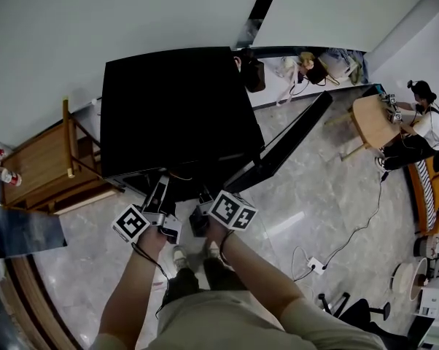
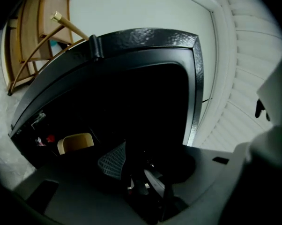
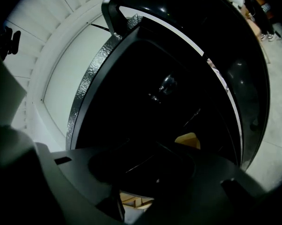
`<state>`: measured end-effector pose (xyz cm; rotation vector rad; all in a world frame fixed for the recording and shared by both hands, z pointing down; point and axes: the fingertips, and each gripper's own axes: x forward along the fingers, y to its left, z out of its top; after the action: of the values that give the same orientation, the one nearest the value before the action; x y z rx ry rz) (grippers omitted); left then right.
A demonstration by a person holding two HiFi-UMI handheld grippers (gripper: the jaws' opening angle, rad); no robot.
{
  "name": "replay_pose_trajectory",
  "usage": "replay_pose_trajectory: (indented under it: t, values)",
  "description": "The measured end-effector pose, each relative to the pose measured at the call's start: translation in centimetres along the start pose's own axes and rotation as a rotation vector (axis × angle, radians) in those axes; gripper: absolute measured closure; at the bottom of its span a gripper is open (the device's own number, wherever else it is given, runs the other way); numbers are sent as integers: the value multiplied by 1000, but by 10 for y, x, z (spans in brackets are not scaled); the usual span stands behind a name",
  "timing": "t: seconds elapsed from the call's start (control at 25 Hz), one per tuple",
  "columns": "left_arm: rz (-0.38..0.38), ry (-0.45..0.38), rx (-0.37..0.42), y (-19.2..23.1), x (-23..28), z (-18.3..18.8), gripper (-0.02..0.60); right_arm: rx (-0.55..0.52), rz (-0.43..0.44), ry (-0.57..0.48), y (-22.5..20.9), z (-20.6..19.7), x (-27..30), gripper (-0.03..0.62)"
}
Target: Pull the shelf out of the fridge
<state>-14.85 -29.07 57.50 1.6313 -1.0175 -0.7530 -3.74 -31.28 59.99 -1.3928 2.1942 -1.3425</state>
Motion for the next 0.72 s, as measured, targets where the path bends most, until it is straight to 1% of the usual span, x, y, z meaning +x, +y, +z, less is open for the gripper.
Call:
replay_pose_trajectory:
  t: [0.12,0.2,0.32,0.4,0.52,0.64,0.72]
  values:
    - [-10,-15,-53,10,6,0,408,59,-6,0,-12,-2,8,456]
    - [-4,-16,-87,19,8,-3,409,105,-7,1,-20,-5,12,460]
    - [6,-23,-162,33,8,-7,410,165,-9,0,-30,-10,18,469]
    - [9,-33,-193,42,11,-7,410,196,-9,-8,-35,-10,22,468]
    - [28,-44,-208,55,14,-5,410,239,-7,-15,-44,-12,28,468]
    - [39,-53,-194,60,16,-2,412,272,14,-15,-48,-11,33,468]
    - [33,-73,-209,62,16,-3,432,275,32,-13,-49,-10,35,468]
